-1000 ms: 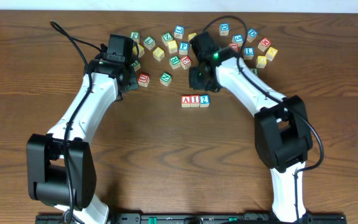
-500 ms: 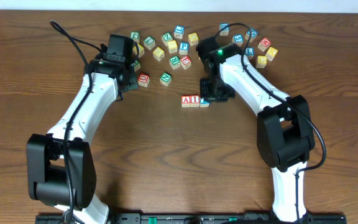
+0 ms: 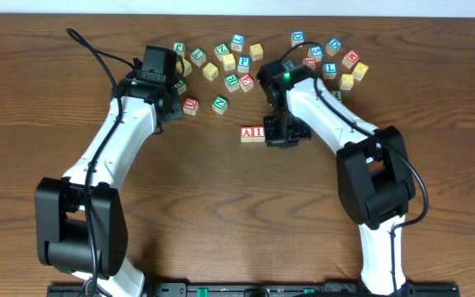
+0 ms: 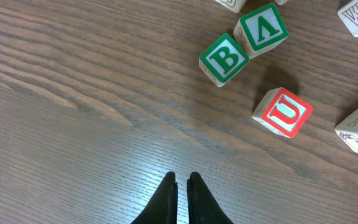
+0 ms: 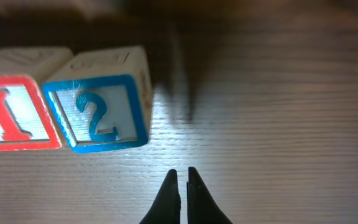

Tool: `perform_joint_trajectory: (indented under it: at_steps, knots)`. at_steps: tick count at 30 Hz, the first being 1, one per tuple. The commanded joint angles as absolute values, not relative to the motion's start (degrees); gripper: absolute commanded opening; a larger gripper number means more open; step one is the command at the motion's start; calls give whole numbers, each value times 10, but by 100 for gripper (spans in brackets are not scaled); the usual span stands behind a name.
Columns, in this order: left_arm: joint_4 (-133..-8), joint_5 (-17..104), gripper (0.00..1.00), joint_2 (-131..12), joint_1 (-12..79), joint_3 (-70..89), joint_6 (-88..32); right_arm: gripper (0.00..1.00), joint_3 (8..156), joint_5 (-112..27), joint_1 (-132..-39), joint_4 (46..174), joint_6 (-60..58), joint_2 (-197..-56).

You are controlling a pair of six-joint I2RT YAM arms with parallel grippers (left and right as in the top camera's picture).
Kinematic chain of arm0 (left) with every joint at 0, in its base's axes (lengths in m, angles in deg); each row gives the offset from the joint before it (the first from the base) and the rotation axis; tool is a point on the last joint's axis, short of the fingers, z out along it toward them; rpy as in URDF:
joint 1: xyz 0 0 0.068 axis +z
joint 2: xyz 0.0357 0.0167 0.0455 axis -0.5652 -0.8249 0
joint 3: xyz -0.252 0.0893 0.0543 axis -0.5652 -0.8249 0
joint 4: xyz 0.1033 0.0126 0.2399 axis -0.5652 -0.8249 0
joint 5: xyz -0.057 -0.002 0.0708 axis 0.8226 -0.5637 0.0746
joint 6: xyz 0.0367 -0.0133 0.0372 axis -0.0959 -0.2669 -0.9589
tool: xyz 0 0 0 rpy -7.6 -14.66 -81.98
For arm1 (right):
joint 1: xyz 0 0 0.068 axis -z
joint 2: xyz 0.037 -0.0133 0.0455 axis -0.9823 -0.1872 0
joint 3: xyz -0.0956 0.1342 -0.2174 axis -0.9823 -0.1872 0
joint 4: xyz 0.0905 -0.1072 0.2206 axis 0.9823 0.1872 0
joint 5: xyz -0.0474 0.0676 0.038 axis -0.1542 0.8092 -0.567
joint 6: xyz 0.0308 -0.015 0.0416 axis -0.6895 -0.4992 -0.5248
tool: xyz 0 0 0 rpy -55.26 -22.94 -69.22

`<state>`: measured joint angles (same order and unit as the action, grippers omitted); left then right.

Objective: Spell out AI2

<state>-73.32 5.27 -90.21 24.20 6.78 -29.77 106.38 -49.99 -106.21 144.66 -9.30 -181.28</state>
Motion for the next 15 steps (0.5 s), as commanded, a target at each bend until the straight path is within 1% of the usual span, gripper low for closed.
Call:
perform_joint_trajectory:
  at_steps: [1,15]
  knots:
    - [-736,45,8,-894,243,78,-294,1,1047,-494,-1070,1435,-86,-1803]
    - [-736,45,8,-894,243,78,-294,1,1044,-494,-1080,1390,-86,-1803]
